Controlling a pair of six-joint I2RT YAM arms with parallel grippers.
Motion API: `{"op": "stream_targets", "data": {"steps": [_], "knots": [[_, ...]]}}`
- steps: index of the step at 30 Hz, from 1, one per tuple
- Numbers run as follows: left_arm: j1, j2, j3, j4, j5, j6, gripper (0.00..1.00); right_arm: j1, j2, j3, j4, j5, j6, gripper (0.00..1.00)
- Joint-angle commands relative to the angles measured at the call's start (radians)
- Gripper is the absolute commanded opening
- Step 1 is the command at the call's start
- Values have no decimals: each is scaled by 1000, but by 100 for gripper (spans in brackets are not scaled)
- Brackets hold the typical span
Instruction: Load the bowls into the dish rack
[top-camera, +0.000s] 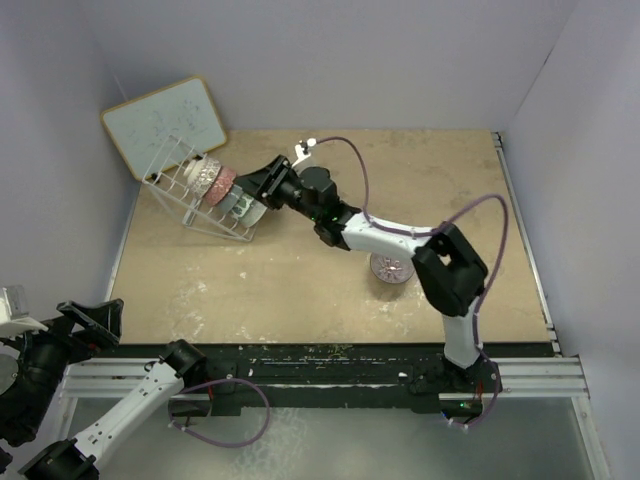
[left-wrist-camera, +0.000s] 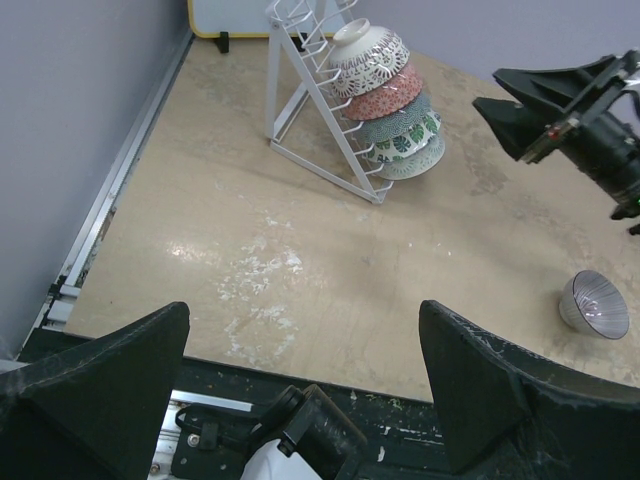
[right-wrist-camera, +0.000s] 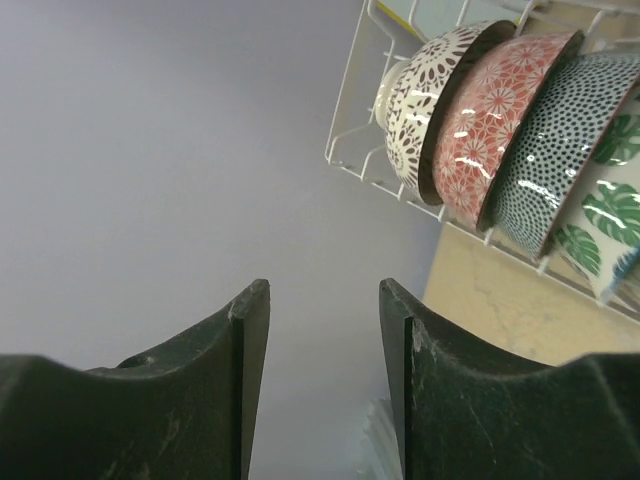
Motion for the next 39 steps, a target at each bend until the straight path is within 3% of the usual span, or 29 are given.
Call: {"op": "stream_targets", "data": {"steps": [1, 6, 10, 17, 30, 39], "knots": [[-8, 21, -10, 32, -10, -4, 99, 3, -242, -90, -223, 63, -313, 52], [-9, 11, -27, 41, -14, -7, 99, 5, -444, -203, -588, 298, -557, 61], [-11, 16, -44, 57, -14, -6, 99, 4, -545, -277, -849, 383, -660, 62], [-13, 19, -75, 92, -3, 1, 99, 3, -638, -372, -1210, 536, -669, 62], [-15, 15, -81, 92, 7, 5, 99, -10, -533, -432, -1295, 605, -630, 60], [-14, -10, -76, 49, -3, -25, 99, -35, -471, -444, -1254, 608, -639, 52]]}}
